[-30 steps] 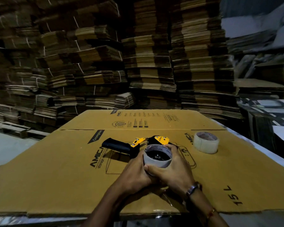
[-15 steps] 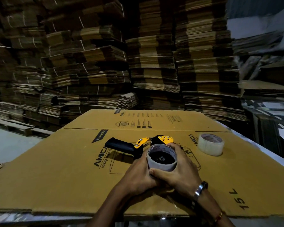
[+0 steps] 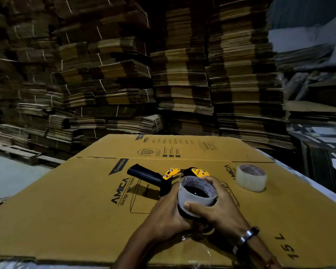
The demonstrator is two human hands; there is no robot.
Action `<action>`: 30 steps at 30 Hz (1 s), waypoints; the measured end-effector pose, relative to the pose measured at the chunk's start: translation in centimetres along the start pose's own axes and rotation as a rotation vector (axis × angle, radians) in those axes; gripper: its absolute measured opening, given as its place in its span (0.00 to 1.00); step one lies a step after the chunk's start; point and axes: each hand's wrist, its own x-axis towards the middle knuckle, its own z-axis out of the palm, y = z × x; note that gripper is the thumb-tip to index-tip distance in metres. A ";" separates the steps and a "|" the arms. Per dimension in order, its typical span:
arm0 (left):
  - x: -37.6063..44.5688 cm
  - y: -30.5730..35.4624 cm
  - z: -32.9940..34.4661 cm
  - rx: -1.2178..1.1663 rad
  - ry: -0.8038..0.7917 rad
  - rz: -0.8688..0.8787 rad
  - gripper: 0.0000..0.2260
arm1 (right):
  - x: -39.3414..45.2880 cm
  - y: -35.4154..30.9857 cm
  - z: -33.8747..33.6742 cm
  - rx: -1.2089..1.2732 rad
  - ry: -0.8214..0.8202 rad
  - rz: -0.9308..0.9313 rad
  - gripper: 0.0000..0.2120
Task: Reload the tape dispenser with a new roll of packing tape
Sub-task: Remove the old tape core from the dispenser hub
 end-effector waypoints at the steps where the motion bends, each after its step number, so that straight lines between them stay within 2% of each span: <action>1: 0.0 0.0 0.0 -0.003 0.001 -0.004 0.35 | 0.1 0.1 -0.1 0.012 -0.003 0.009 0.37; 4: 0.1 -0.1 0.0 -0.007 -0.009 -0.013 0.36 | 0.3 0.0 -0.3 0.056 -0.035 0.024 0.37; 8: 0.2 -0.2 0.1 -0.025 -0.012 -0.042 0.37 | -0.1 -1.0 -0.7 0.163 -0.114 0.063 0.28; 11: 0.1 -0.2 0.1 -0.040 -0.015 -0.060 0.38 | -0.3 -1.7 -1.0 0.226 -0.183 0.091 0.27; 14: 0.2 -0.2 0.1 -0.040 -0.019 -0.054 0.39 | -0.3 -1.4 -0.8 0.232 -0.173 0.094 0.30; 20: 0.2 -0.1 0.2 -0.020 -0.003 -0.048 0.41 | -0.2 -0.7 0.1 -0.005 -0.058 -0.027 0.42; 25: 0.2 -0.3 0.1 -0.023 -0.021 -0.031 0.40 | -0.4 -0.6 0.4 -0.110 -0.031 -0.076 0.45; 30: 0.2 -0.5 0.1 -0.026 -0.010 -0.031 0.39 | -0.6 -0.7 0.3 -0.176 -0.010 -0.132 0.43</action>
